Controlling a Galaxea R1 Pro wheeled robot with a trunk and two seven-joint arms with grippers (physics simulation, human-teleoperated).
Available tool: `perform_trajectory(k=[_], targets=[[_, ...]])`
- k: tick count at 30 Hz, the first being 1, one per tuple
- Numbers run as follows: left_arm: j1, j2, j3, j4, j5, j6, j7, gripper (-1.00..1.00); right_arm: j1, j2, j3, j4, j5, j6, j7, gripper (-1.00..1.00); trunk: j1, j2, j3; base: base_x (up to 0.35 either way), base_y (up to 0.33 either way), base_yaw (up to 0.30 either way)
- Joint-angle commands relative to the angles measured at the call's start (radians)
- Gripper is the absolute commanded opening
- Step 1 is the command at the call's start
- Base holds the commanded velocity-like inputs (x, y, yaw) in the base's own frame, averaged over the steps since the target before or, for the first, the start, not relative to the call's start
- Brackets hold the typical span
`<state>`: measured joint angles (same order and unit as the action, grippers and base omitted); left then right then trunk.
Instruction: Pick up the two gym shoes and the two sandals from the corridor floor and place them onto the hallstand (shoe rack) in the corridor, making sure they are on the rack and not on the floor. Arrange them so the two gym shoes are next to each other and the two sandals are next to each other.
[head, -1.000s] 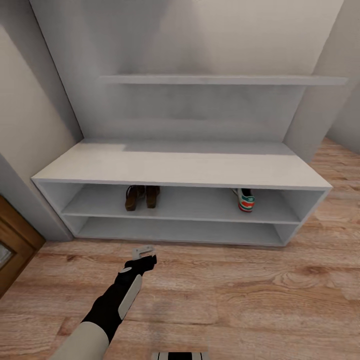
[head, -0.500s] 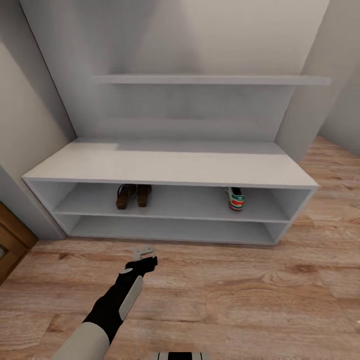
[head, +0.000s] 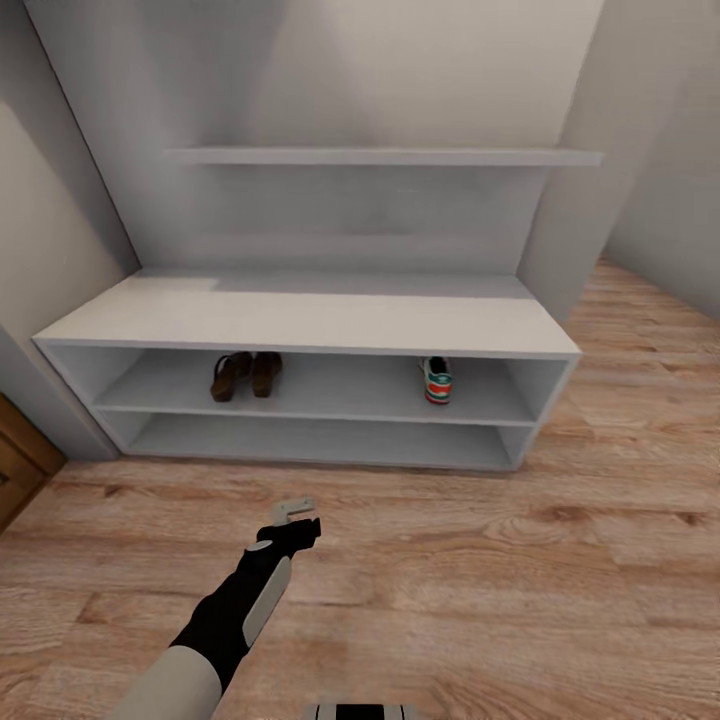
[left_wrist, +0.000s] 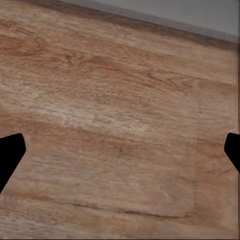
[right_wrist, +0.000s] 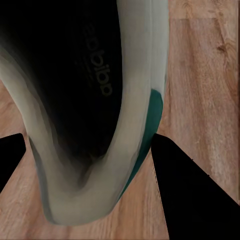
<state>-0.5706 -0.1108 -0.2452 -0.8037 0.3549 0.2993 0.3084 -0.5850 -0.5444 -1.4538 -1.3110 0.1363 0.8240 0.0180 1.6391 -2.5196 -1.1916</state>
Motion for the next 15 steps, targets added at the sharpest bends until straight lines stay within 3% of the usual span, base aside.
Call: perform_trajectory(k=[1, 9, 12, 15], targets=[[-0.001, 0.001, -0.004, -0.002, 0.01, 0.003, 0.009, 1.0, -0.001, 0.0, 0.0, -0.001, 0.003, 0.004, 0.0, -1.0, 0.0, 0.0, -0.001, -0.075, -0.074, 0.0], [-0.001, 0.008, -0.002, -0.001, 0.009, -0.016, 0.001, 1.0, -0.001, 0.0, 0.0, -0.001, 0.003, 0.004, -0.001, -1.0, 0.0, 0.0, -0.001, -0.018, -0.017, 0.0], [-0.001, 0.057, -0.002, -0.001, 0.012, -0.091, -0.097, 1.0, -0.001, 0.0, 0.0, -0.001, 0.003, 0.004, -0.001, -1.0, 0.0, 0.0, -0.001, -0.018, 0.017, 0.0], [-0.001, 0.071, 0.0, -0.001, 0.013, -0.103, -0.164, 1.0, -0.001, 0.0, 0.0, -0.001, 0.004, 0.004, 0.0, -1.0, 0.0, 0.0, -0.001, -0.138, 0.139, 0.0]])
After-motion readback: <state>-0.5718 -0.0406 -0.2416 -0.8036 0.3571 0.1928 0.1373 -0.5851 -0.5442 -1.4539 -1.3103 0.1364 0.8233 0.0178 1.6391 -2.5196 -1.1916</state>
